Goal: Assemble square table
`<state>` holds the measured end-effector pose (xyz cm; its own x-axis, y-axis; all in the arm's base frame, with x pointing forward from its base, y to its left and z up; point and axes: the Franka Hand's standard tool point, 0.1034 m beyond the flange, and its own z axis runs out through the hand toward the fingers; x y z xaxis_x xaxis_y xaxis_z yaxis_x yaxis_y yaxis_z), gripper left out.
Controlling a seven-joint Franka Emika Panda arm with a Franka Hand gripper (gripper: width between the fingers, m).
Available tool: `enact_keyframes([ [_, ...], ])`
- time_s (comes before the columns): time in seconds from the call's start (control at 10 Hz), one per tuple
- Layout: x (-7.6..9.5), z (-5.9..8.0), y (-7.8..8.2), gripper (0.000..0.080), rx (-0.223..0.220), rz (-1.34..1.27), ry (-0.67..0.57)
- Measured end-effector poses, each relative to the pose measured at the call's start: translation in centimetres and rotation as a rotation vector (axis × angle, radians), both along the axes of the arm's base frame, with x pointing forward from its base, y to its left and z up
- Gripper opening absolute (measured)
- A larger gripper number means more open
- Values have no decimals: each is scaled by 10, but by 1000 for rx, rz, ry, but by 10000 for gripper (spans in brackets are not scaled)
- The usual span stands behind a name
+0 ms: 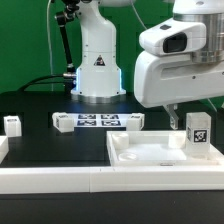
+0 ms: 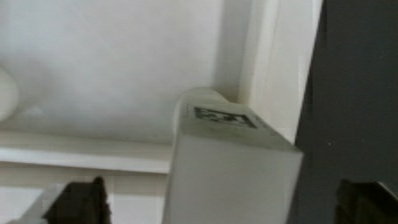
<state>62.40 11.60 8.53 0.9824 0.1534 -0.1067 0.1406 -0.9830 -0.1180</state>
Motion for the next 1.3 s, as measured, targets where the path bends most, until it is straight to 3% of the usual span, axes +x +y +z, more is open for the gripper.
enact_keyframes([
  [0.2, 0, 0, 0, 387, 0, -1, 0],
  [0.3, 0, 0, -1, 387, 0, -1, 0],
  [0.4, 0, 0, -1, 290, 0, -1, 0],
  [0.8, 0, 0, 0, 290, -11, -104, 10],
  [1.3, 5, -1, -5, 290, -8, -644, 48],
])
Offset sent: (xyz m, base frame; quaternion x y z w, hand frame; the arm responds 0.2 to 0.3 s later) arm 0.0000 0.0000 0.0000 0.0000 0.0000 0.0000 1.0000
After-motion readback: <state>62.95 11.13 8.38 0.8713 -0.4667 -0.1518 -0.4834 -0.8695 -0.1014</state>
